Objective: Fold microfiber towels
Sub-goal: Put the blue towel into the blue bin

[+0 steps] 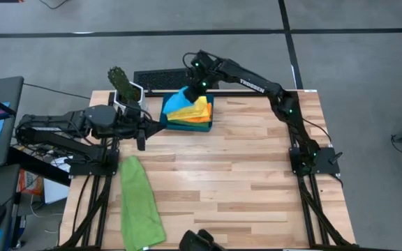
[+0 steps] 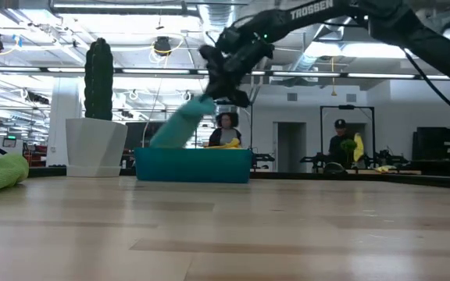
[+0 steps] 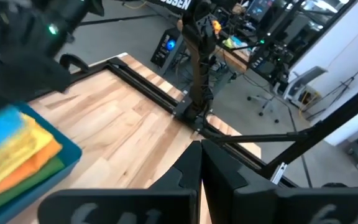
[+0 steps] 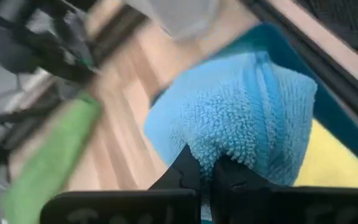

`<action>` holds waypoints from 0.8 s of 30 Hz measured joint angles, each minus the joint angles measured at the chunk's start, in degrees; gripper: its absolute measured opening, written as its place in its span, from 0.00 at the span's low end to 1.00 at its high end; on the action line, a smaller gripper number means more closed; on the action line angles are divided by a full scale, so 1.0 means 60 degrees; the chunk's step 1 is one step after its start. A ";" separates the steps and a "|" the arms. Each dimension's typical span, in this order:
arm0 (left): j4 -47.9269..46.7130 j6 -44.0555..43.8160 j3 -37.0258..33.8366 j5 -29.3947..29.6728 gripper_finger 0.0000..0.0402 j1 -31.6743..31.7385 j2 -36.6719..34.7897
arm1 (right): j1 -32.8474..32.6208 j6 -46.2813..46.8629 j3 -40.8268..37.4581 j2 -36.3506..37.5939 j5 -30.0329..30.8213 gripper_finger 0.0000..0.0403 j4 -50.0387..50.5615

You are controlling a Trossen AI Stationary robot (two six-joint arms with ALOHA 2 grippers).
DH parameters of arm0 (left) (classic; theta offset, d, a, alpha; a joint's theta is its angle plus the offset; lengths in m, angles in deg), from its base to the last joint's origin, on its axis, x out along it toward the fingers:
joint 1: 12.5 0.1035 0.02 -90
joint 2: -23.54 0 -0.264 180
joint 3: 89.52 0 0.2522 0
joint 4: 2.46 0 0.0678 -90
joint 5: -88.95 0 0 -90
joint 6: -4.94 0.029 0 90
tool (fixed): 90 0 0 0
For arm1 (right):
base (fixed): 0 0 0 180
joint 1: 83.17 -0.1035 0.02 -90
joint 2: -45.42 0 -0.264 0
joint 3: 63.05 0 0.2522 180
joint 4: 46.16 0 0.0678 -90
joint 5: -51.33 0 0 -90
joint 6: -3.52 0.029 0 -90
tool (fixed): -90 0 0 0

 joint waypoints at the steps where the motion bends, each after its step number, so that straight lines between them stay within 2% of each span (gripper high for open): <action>1: -0.0040 -0.0004 0.0000 0.0014 0.00 0.0000 0.0003 | 0.0053 -0.0125 -0.0046 -0.0046 -0.0017 0.06 0.0427; 6: -0.0043 0.0004 0.0000 0.0032 0.00 0.0000 0.0021 | 0.0247 -0.0417 -0.0200 -0.0490 0.0063 0.06 0.1740; 10: -0.0047 0.0078 0.0000 0.0032 0.00 0.0000 0.0021 | 0.0317 -0.0417 -0.0202 -0.0489 0.0882 0.07 0.2203; 13: -0.0043 0.0208 0.0000 0.0032 0.00 0.0000 0.0025 | 0.0317 -0.0576 -0.0184 -0.0429 0.1509 0.12 0.2321; 19: -0.0043 0.0449 0.0000 0.0077 0.00 0.0000 0.0025 | 0.0304 -0.1144 -0.0177 -0.0311 0.1540 0.23 0.2688; 24: -0.0046 0.0455 0.0000 0.0192 0.00 0.0000 0.0025 | 0.0127 -0.1163 -0.0180 -0.0321 0.1533 0.36 0.3126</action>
